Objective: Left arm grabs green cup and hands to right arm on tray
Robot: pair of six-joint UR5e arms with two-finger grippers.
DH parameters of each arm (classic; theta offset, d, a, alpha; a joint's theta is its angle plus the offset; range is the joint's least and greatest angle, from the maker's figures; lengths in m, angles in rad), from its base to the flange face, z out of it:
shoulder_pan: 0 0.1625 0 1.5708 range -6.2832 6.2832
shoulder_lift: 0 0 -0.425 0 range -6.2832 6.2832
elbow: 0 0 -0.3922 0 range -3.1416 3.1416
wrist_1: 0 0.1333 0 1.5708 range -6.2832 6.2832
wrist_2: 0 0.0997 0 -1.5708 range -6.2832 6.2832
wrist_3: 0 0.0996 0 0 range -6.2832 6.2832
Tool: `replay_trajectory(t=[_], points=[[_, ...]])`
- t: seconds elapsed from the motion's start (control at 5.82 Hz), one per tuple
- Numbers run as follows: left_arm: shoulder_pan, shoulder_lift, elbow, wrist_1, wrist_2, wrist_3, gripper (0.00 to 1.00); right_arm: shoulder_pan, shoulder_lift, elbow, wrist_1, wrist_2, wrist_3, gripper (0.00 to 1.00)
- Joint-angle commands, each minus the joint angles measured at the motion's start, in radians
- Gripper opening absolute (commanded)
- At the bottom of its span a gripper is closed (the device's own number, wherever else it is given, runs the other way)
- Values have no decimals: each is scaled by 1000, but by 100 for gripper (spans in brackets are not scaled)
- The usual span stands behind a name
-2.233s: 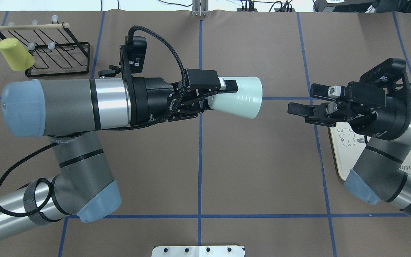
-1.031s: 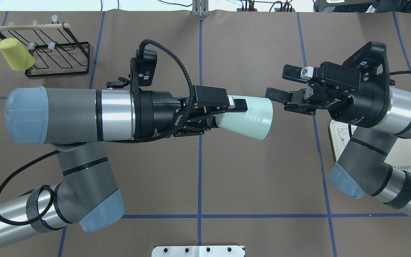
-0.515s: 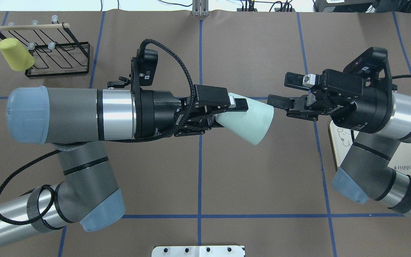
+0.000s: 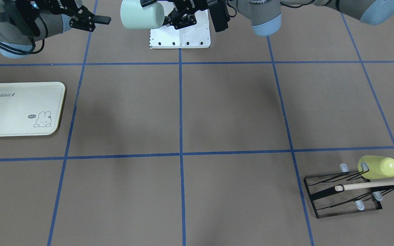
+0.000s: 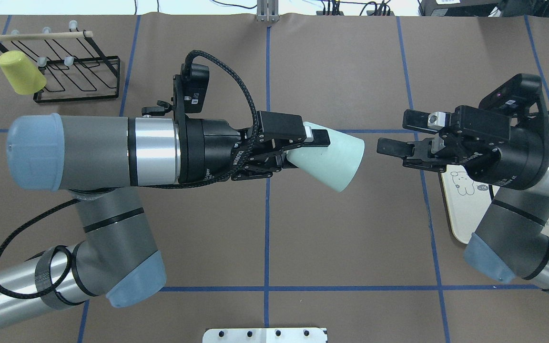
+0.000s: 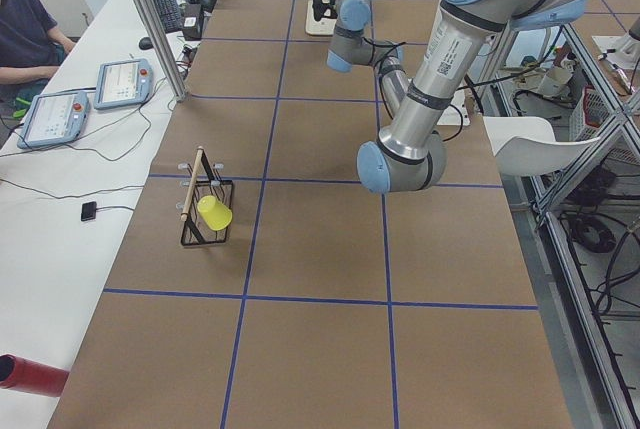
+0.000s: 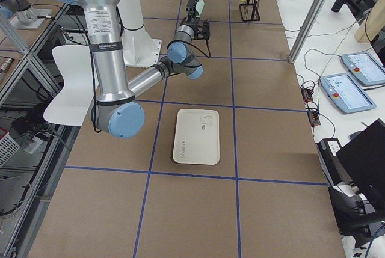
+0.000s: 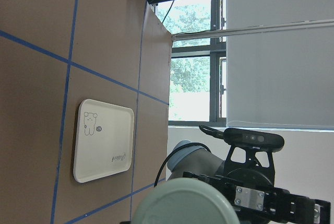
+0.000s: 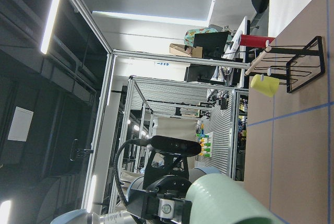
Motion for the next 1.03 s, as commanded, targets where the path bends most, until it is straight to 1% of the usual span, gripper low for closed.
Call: replay_trajectory(t=[0.0,0.17,0.34,0.52,0.86], points=[[1,-1,0,0,5,-1,12,-4,-42,27,3,21,48,96],[1,-1,2,0,8,1,12,-5,-39,51,-1,18,80,95],[1,-1,5,2,11,-1,12,-16,-27,54,-20,4,82,95],[1,-3,9,2,12,-1,12,-33,-2,82,-87,-17,83,94],[1,-5,9,2,12,-6,12,-65,21,90,-136,-58,80,92]])
